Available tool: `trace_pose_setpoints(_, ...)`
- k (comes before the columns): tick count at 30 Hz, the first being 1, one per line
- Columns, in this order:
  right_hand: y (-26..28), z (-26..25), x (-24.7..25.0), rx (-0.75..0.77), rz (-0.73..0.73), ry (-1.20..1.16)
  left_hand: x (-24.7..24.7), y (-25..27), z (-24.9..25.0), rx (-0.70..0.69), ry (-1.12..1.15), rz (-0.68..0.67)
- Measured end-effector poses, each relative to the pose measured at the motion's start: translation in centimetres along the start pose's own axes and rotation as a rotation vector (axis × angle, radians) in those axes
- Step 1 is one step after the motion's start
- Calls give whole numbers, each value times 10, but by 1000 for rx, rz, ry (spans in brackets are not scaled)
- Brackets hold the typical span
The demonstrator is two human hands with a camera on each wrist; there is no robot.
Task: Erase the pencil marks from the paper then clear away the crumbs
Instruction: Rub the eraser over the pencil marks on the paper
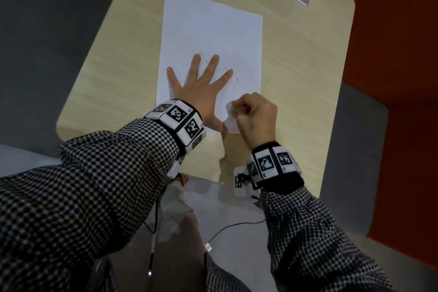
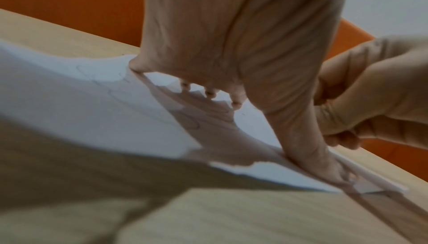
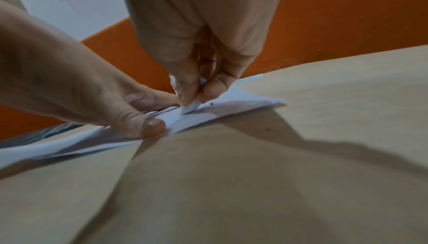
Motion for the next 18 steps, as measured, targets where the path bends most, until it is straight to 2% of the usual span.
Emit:
trace_pose_setpoints(2, 14, 1, 2, 36, 29, 12, 0, 0, 0, 1, 2, -3)
trace_pose_setpoints(5, 42, -1, 4, 33, -7, -14, 0, 0, -1, 4, -8, -2)
trace_pose_setpoints(10, -5, 1, 2, 6, 22, 27, 1, 0, 0, 2, -7, 1)
trace_pose_setpoints(13, 21, 0, 2, 47, 45, 45, 0, -1, 0, 0, -2, -1)
trace_pose_setpoints(15, 43, -1, 2, 12, -5, 2, 0, -1, -1, 2, -4, -1)
trace_pose_setpoints(18, 17, -2, 3, 5, -11, 9, 0, 0, 0, 1, -10, -9)
Point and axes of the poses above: each hand's wrist, its own y-axis away from the middle knuckle, its own x-axis out of the back of the hand, z = x × y, the point moved 6 cm from there along -y, towards the middle knuckle, and after that the axes turned 1 degree about -z, right-handed, at the moved point
